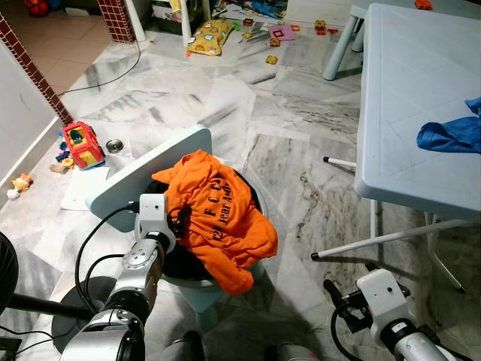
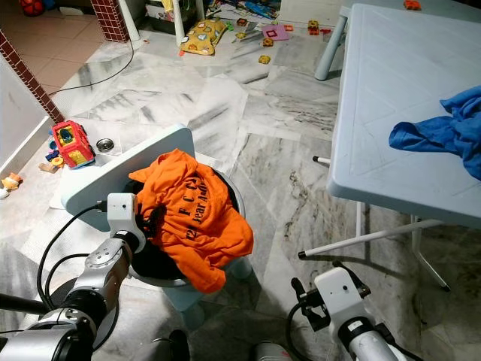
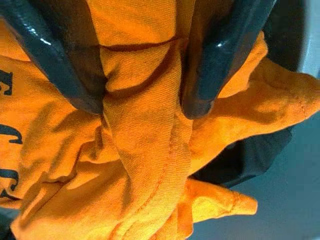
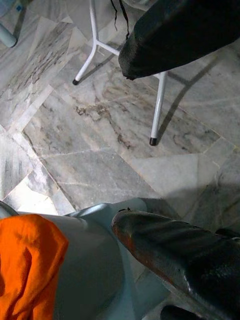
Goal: Hang hanger
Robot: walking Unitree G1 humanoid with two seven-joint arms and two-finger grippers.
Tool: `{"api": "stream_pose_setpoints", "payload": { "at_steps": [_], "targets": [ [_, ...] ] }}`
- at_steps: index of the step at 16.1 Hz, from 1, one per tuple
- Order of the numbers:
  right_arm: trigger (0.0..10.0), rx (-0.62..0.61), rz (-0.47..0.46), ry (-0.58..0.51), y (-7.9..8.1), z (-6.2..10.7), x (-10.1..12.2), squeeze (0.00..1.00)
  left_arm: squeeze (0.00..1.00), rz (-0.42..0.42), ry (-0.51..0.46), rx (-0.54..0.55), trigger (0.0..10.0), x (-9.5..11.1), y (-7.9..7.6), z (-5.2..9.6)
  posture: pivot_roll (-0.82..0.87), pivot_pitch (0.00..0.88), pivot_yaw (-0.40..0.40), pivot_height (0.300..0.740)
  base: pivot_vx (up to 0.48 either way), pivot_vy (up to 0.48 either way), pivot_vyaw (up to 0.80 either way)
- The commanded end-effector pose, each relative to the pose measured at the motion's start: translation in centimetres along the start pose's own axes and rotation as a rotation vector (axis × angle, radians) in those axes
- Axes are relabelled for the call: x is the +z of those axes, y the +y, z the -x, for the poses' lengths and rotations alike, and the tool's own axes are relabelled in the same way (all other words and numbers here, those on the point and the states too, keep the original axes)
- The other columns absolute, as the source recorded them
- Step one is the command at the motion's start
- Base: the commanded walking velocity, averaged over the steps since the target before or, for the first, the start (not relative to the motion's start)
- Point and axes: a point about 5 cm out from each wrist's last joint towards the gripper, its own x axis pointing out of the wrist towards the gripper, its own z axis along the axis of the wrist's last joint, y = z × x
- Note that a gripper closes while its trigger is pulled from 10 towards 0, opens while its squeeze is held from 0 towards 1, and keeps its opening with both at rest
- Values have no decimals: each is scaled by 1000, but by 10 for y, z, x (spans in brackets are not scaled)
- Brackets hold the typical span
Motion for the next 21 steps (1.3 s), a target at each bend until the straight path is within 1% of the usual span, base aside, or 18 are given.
{"api": "stream_pose_setpoints", "payload": {
  "at_steps": [1,2,3,4,5,6,7,8,9,11,13,15,16,19,21],
  "targets": [
    [10000,5,1,0,2,2,1,0,0,-25,19,13,0,-4,3,1,-306,223,5,740,0,0,0],
    [10000,5,0,-1,3,1,2,0,0,-42,18,18,0,-3,3,1,-305,223,6,740,0,0,0],
    [10000,5,0,-2,3,0,2,0,0,-139,24,23,0,-4,2,2,-303,223,7,740,0,0,0],
    [10000,6,-1,-2,3,0,2,0,0,-160,25,23,0,-4,2,2,-303,223,8,740,0,0,0],
    [10000,5,-2,-4,3,-1,2,0,0,-243,30,32,0,-4,2,2,-303,222,9,740,0,0,0],
    [10000,5,-3,-5,3,-1,2,0,0,-296,29,32,0,-4,1,2,-301,221,11,740,0,0,0],
    [10000,4,-3,-5,3,-2,2,0,0,-310,28,29,0,-4,0,2,-300,221,10,740,0,0,0],
    [10000,4,-4,-7,4,-3,3,0,0,-380,25,7,0,-4,-5,1,-298,220,12,740,0,0,0],
    [10000,5,-5,-8,4,-3,3,0,0,-425,25,-16,0,-6,-9,2,-297,218,13,740,0,0,0],
    [10000,4,-6,-10,4,-5,3,0,0,-512,66,-77,0,-18,-20,5,-292,217,13,740,0,0,0],
    [10000,5,-7,-11,4,-6,4,0,0,-546,85,-100,0,-26,-24,8,-289,216,13,740,0,0,0],
    [10000,8,-7,-14,4,-7,4,0,0,-552,97,-125,0,-34,-30,12,-286,213,14,740,0,0,0],
    [10000,8,-7,-16,4,-9,4,0,0,-551,102,-141,0,-41,-36,17,-285,209,17,740,0,0,0],
    [10000,6,-7,-19,4,-11,4,0,0,-546,81,-152,0,-49,-44,26,-278,203,17,740,0,0,0],
    [10000,10,-6,-23,4,-14,5,0,0,-568,68,-156,0,-56,-49,34,-273,198,15,740,0,0,0]
  ]
}}
